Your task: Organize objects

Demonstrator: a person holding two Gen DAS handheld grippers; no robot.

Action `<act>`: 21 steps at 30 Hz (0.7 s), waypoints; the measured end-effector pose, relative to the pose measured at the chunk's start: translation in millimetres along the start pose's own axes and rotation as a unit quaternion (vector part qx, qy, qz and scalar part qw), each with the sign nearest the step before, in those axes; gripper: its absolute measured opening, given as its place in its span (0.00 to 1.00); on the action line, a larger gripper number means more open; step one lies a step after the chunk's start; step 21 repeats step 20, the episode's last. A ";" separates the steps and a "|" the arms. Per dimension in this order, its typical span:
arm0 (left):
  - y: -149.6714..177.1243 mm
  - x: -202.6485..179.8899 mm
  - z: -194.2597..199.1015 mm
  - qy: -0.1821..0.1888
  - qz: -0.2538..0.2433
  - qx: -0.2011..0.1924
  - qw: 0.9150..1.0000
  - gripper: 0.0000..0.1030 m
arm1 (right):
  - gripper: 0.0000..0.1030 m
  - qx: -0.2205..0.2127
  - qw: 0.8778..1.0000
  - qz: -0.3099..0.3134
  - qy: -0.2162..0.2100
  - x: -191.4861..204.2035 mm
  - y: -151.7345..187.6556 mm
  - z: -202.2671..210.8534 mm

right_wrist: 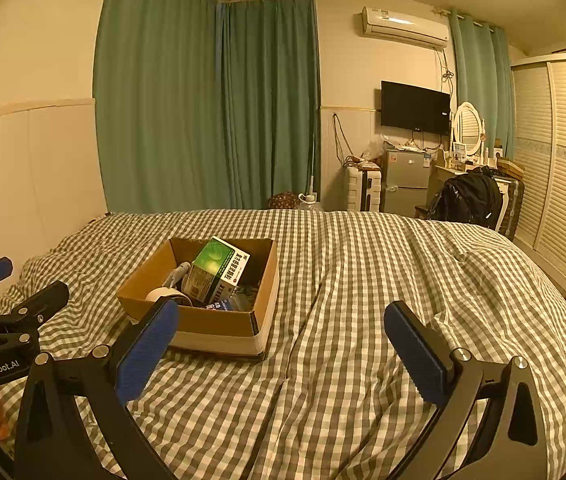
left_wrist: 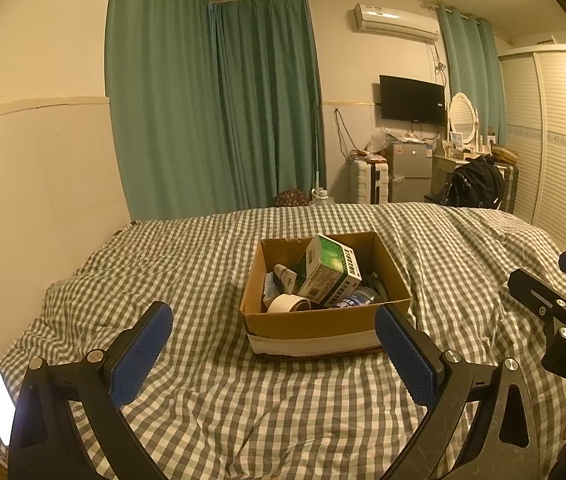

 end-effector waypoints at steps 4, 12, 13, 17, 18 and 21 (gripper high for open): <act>1.3 0.2 -1.5 -0.001 0.002 0.004 1.000 1.00 | 1.00 0.002 1.000 0.002 -0.001 0.9 0.6 0.7; 1.4 2.6 -2.9 -0.003 0.003 0.008 1.000 1.00 | 1.00 0.002 1.000 0.004 -0.002 2.3 -0.2 0.8; 1.5 2.6 -3.0 -0.003 0.003 0.008 1.000 1.00 | 1.00 0.003 1.000 0.004 -0.002 2.3 -0.1 0.8; 1.7 2.9 -3.4 -0.004 0.001 0.009 1.000 1.00 | 1.00 0.005 1.000 0.004 -0.002 3.3 0.3 0.7; 1.8 3.0 -3.2 -0.004 0.001 0.009 1.000 1.00 | 1.00 0.005 1.000 0.005 -0.002 3.8 0.3 0.4; 1.4 3.4 -2.9 -0.004 0.002 0.008 1.000 1.00 | 1.00 0.006 1.000 0.005 -0.002 4.5 0.2 0.4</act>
Point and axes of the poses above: each gripper's, at about its wrist camera, not at the fingertips, and z roughly against the way its jaws point, x to its left, y to its underside, the point moved 10 cm from there along -z, roughly the way its jaws point, and after that the axes turned 3 degrees about z, right-handed, at the moved point
